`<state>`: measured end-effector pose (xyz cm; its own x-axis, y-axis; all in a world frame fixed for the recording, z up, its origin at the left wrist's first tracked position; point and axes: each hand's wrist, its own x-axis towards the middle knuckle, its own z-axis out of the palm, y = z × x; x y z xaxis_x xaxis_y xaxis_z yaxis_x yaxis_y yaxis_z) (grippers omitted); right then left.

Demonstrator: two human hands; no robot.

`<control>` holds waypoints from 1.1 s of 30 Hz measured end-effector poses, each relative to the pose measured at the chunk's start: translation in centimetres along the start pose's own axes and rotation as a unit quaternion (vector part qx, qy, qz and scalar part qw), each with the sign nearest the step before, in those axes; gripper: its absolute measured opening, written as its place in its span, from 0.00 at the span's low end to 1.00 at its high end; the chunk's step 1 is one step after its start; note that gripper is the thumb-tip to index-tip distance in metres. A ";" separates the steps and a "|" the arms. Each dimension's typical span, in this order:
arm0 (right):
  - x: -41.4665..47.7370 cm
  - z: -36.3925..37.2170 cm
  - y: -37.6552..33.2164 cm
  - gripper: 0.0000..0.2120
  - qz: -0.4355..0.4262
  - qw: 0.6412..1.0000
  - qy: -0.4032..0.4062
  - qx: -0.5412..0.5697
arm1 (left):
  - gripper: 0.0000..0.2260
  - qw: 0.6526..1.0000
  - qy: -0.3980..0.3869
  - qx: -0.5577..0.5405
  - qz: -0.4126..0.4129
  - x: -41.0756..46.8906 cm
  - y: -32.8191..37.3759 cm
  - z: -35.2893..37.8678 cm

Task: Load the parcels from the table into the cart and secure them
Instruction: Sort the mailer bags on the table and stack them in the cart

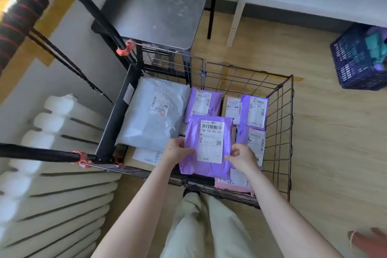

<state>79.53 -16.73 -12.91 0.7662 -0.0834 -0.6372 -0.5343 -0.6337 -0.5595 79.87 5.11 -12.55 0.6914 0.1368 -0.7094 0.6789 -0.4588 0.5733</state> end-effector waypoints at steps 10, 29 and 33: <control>10.5 7.5 4.2 0.16 0.051 0.996 -0.072 -0.002 | 0.13 0.975 0.014 0.217 -0.044 10.5 -3.4 2.3; 15.6 12.2 5.0 0.12 0.017 0.998 -0.047 0.035 | 0.46 0.834 -0.058 0.520 0.175 14.6 -5.3 7.0; 16.5 12.5 5.1 0.12 0.018 0.998 -0.035 0.044 | 0.50 0.861 -0.077 0.471 0.175 15.9 -5.6 7.1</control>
<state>84.95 -11.71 -32.89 0.7201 -0.0488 -0.6921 -0.5929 -0.5614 -0.5773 85.31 3.65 -29.98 0.7225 -0.2404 -0.6482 -0.1174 -0.9666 0.2277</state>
